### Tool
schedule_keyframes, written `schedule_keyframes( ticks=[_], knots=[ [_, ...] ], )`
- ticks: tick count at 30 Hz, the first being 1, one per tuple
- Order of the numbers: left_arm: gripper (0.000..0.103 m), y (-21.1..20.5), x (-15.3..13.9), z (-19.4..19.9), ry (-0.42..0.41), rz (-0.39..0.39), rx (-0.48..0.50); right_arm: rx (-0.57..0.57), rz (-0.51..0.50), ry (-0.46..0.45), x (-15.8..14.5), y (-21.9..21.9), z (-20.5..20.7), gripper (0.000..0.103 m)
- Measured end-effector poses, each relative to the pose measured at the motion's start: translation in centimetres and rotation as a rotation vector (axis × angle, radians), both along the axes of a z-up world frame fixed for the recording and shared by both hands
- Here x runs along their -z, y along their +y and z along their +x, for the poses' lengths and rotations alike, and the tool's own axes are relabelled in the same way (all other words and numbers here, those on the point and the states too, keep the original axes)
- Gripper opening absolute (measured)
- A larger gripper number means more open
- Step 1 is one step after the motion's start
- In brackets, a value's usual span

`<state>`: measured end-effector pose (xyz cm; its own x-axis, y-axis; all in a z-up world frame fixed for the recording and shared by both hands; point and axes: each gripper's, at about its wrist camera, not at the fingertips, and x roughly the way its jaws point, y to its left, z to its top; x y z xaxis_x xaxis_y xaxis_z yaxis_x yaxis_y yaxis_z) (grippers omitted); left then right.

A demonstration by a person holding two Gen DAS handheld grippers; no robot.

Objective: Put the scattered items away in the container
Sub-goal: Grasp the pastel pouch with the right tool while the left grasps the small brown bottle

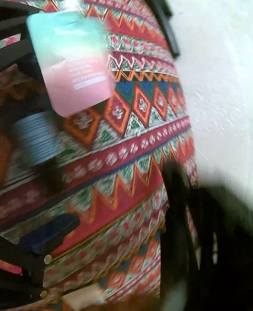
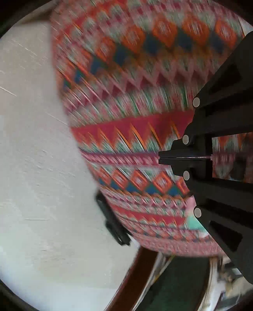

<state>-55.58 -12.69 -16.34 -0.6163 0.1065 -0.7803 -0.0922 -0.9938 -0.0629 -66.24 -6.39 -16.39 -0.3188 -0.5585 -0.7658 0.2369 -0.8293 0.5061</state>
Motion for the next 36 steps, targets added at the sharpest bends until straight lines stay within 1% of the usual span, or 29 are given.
schedule_keyframes(
  ticks=[1, 2, 3, 4, 5, 6, 7, 9, 10, 11, 13, 15, 16, 19, 20, 21, 22, 23, 24, 25, 26, 27, 28, 30, 32, 33, 34, 35, 36],
  knots=[
    [0.094, -0.1, 0.0, 0.0, 0.007, 0.000, 0.002, -0.002, -0.020, -0.001, -0.2, 0.5, 0.2, 0.001],
    [0.087, -0.2, -0.1, 0.0, 0.013, 0.000, 0.004, -0.001, -0.045, -0.012, -0.2, 0.8, 0.3, 0.006],
    [0.066, -0.3, -0.1, 0.1, 0.020, 0.000, 0.008, 0.004, -0.064, -0.023, -0.1, 1.0, 0.3, 0.016],
    [0.037, -0.4, -0.3, 0.5, 0.022, 0.011, 0.026, 0.014, -0.077, -0.033, 0.0, 1.0, 0.3, 0.049],
    [0.026, -0.6, -0.5, 0.9, 0.023, 0.022, 0.043, 0.024, -0.087, -0.040, 0.0, 0.9, 0.2, 0.069],
    [0.007, -1.0, -0.6, 1.4, 0.015, 0.038, 0.050, 0.028, -0.094, -0.041, -0.1, 0.6, 0.3, 0.092],
    [0.003, -1.5, -0.8, 2.5, 0.005, 0.077, 0.061, 0.019, -0.099, -0.043, -0.4, 0.0, 0.4, 0.092],
    [0.003, -2.2, -0.8, 4.5, 0.008, 0.106, 0.071, -0.044, -0.109, -0.061, -0.8, -1.8, 0.7, 0.092],
    [0.001, -2.6, -0.9, 6.0, 0.008, 0.113, 0.071, -0.080, -0.113, -0.073, -0.8, -3.0, 0.9, 0.092],
    [0.001, -3.0, -0.9, 6.8, 0.005, 0.123, 0.068, -0.113, -0.112, -0.081, -0.9, -4.0, 1.0, 0.092],
    [0.000, -4.0, -0.9, 9.1, 0.003, 0.148, 0.070, -0.195, -0.079, -0.082, -0.8, -7.1, 1.2, 0.092],
    [0.001, -4.8, -1.1, 10.1, 0.020, 0.131, 0.067, -0.247, -0.004, -0.061, -0.4, -10.2, 1.2, 0.092],
    [0.001, -4.9, -1.3, 10.3, 0.024, 0.137, 0.073, -0.269, 0.033, -0.054, 0.0, -11.6, 1.2, 0.092],
    [0.004, -5.2, -2.0, 10.7, 0.038, 0.143, 0.083, -0.326, 0.117, -0.066, 1.8, -15.1, 1.2, 0.093],
    [0.004, -5.3, -2.2, 10.7, 0.045, 0.138, 0.082, -0.363, 0.179, -0.038, 2.2, -16.3, 1.6, 0.092],
    [0.004, -5.4, -2.3, 10.8, 0.052, 0.135, 0.080, -0.424, 0.288, 0.033, 2.3, -17.7, 2.8, 0.080],
    [0.004, -5.6, -2.4, 11.1, 0.051, 0.144, 0.072, -0.461, 0.359, 0.083, 2.4, -18.4, 3.8, 0.081],
    [0.005, -5.7, -2.4, 11.3, 0.050, 0.148, 0.069, -0.464, 0.364, 0.089, 2.3, -18.3, 4.3, 0.080],
    [0.010, -5.8, -2.3, 11.5, 0.045, 0.149, 0.067, -0.467, 0.346, 0.079, 2.1, -18.0, 4.5, 0.079],
    [0.023, -6.0, -2.2, 11.9, 0.038, 0.152, 0.065, -0.463, 0.312, 0.071, 1.7, -17.2, 4.6, 0.038],
    [0.031, -6.1, -2.2, 12.2, 0.038, 0.155, 0.063, -0.450, 0.267, 0.066, 1.1, -16.1, 4.5, 0.035],
    [0.049, -6.1, -2.3, 12.5, 0.045, 0.161, 0.063, -0.436, 0.222, 0.061, 0.6, -15.0, 4.4, 0.019],
    [0.067, -6.0, -2.5, 13.0, 0.057, 0.164, 0.069, -0.422, 0.192, 0.060, 0.2, -14.1, 4.3, 0.007],
    [0.080, -5.1, -2.8, 13.5, 0.072, 0.159, 0.099, -0.396, 0.170, 0.067, -0.4, -12.5, 4.3, 0.007],
    [0.084, -4.3, -2.9, 13.1, 0.056, 0.154, 0.155, -0.389, 0.148, 0.052, -0.7, -11.6, 4.3, 0.009],
    [0.086, -3.3, -2.5, 12.8, 0.023, 0.149, 0.198, -0.382, 0.140, 0.033, -0.6, -11.4, 4.2, 0.015],
    [0.086, -2.3, -1.9, 12.8, 0.003, 0.122, 0.221, -0.378, 0.132, 0.022, -0.6, -11.2, 4.1, 0.034],
    [0.086, -1.2, -1.4, 13.0, -0.005, 0.088, 0.236, -0.377, 0.124, 0.023, -0.7, -11.1, 4.1, 0.049],
    [0.081, 0.1, -0.5, 12.9, -0.018, 0.038, 0.253, -0.376, 0.116, 0.025, -0.8, -11.0, 4.1, 0.073]
  ],
)
